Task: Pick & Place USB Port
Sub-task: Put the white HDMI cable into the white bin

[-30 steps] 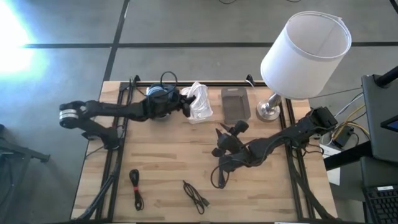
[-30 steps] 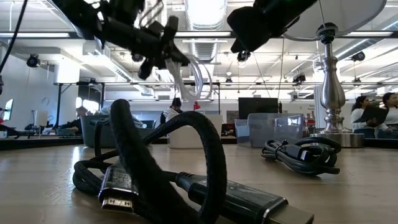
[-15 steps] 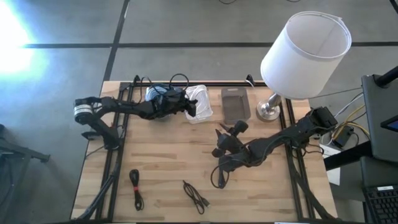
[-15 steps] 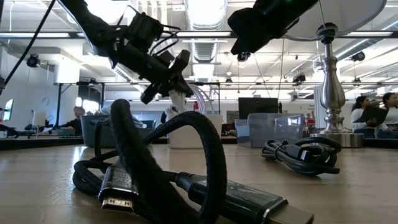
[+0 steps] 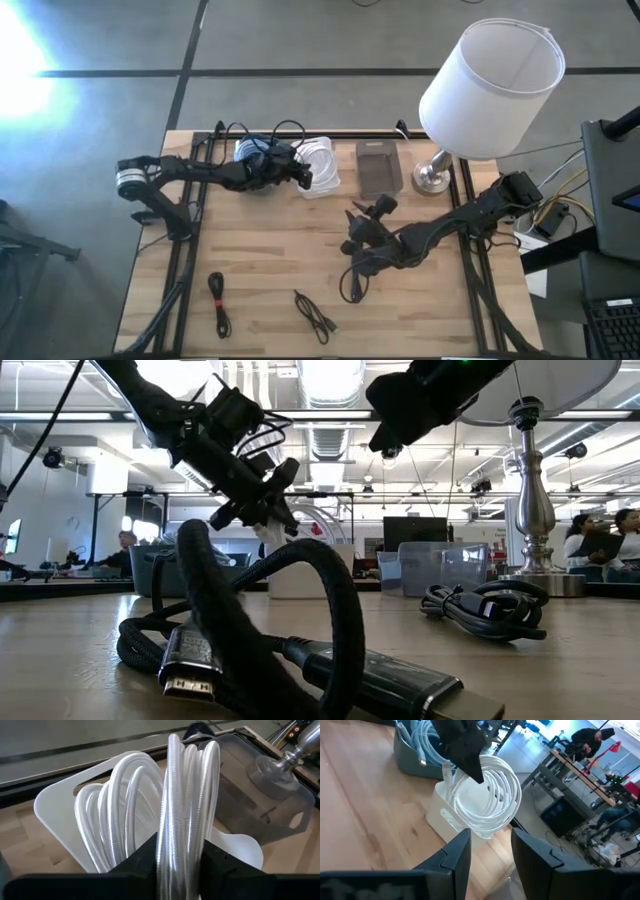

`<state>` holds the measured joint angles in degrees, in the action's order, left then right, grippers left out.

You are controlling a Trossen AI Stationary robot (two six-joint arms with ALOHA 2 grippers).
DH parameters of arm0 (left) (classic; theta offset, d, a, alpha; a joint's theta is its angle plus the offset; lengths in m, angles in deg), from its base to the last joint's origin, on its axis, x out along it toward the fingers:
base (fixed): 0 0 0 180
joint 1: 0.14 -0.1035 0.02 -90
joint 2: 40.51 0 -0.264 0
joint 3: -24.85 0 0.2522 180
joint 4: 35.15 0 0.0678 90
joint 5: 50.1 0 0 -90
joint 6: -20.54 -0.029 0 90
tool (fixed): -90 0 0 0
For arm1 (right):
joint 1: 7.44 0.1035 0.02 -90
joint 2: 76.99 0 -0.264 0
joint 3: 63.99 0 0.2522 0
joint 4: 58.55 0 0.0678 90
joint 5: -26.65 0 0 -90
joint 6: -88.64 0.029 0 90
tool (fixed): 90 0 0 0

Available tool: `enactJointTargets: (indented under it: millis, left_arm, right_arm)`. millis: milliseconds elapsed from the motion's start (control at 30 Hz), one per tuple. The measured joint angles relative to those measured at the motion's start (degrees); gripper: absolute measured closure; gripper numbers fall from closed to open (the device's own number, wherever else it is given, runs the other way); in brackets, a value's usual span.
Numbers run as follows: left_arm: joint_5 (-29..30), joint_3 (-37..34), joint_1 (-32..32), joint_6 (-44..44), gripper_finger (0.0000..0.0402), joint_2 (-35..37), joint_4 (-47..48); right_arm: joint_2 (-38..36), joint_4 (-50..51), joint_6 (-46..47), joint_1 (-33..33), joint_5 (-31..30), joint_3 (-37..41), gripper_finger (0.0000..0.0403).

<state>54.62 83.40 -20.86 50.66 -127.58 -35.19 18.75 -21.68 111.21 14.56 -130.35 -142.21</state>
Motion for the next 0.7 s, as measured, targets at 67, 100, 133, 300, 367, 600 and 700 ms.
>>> enactJointTargets:
  millis: [67,100,133,300,367,600,700]
  left_arm:
    - [0.0,0.3,-0.2,-0.5,0.0293,0.0,0.1]
    - [0.0,0.5,-0.2,-1.2,0.0289,0.0,0.2]
    - [0.0,0.9,-0.3,-2.3,0.0286,0.0,0.2]
    - [-0.1,2.7,-0.3,-5.1,0.0273,1.4,3.3]
    - [0.0,3.4,-0.3,-6.1,0.0270,2.4,6.2]
    - [1.4,4.2,-0.3,-7.6,0.0268,7.3,14.0]
    - [1.6,4.2,-0.3,-8.2,0.0269,9.9,16.2]
  right_arm:
    - [0.0,0.0,0.5,0.0,1.0,0.0,0.0266]
    - [0.0,0.0,1.1,0.0,2.7,0.0,0.0266]
    - [0.0,0.0,1.3,0.0,5.0,0.1,0.0266]
    - [0.0,0.0,1.5,-0.8,13.6,0.1,0.0266]
    - [0.0,0.0,1.7,-1.0,16.3,0.1,0.0266]
    - [0.0,0.2,7.7,-1.1,22.1,0.1,0.0266]
    - [0.0,0.3,10.8,-1.1,23.9,0.1,0.0266]
